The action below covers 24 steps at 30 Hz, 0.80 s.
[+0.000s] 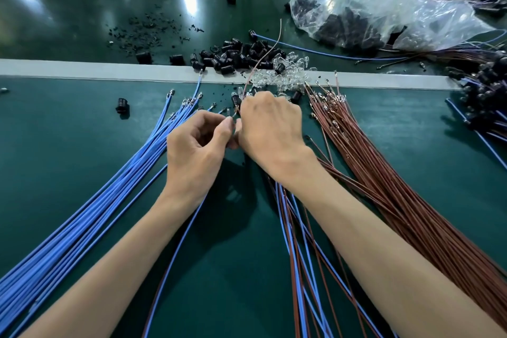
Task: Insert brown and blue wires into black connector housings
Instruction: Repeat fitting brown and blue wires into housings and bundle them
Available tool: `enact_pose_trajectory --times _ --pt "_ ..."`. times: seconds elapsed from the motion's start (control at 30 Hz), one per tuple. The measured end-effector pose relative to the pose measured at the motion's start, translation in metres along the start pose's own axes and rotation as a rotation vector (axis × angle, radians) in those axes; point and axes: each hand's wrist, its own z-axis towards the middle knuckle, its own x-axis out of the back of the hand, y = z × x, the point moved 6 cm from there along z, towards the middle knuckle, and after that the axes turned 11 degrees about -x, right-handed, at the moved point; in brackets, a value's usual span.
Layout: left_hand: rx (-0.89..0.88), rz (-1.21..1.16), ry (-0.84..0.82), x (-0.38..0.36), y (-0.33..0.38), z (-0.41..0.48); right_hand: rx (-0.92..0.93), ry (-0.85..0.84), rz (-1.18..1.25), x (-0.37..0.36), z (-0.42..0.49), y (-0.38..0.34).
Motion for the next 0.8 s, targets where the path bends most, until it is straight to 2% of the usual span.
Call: enact_pose_trajectory --times 0.07,0.13,0.17,0.2,0.23,0.27,0.3,0.4,0.43,0.5,0.63,0.8 --pt "0.004 -0.011 0.01 0.001 0.0 0.0 -0.056 0.016 0.026 0.0 0.001 0.005" --pt "0.009 -0.03 0.027 0.001 0.0 0.0 -0.104 0.056 0.191 0.004 0.003 0.009" --pt "0.011 -0.039 0.036 0.001 0.001 0.0 -0.081 -0.001 0.348 0.003 0.005 0.01" --pt "0.009 -0.045 0.045 0.002 0.001 0.0 -0.018 -0.136 0.529 0.001 0.009 0.008" --pt "0.005 -0.05 0.052 0.002 0.002 0.0 0.066 -0.266 0.652 0.0 0.01 0.005" --pt "0.002 -0.051 0.058 0.002 0.003 0.0 0.119 -0.315 0.7 0.002 0.013 0.006" --pt "0.002 -0.053 0.063 0.002 0.003 0.0 0.114 -0.274 0.68 0.004 0.02 0.013" --pt "0.01 -0.059 0.065 0.002 0.002 0.0 -0.056 0.048 0.434 0.009 0.047 0.048" --pt "0.013 -0.054 0.054 0.001 0.002 0.0 -0.128 0.072 0.311 0.005 0.052 0.058" --pt "0.018 -0.043 0.036 0.001 0.001 0.0 -0.206 0.007 0.133 -0.009 0.06 0.066" --pt "0.02 -0.046 -0.014 -0.002 -0.001 0.0 -0.23 0.059 0.142 -0.015 0.061 0.067" --pt "0.021 -0.041 -0.069 -0.005 -0.002 -0.001 -0.175 0.076 0.192 -0.009 0.061 0.066"
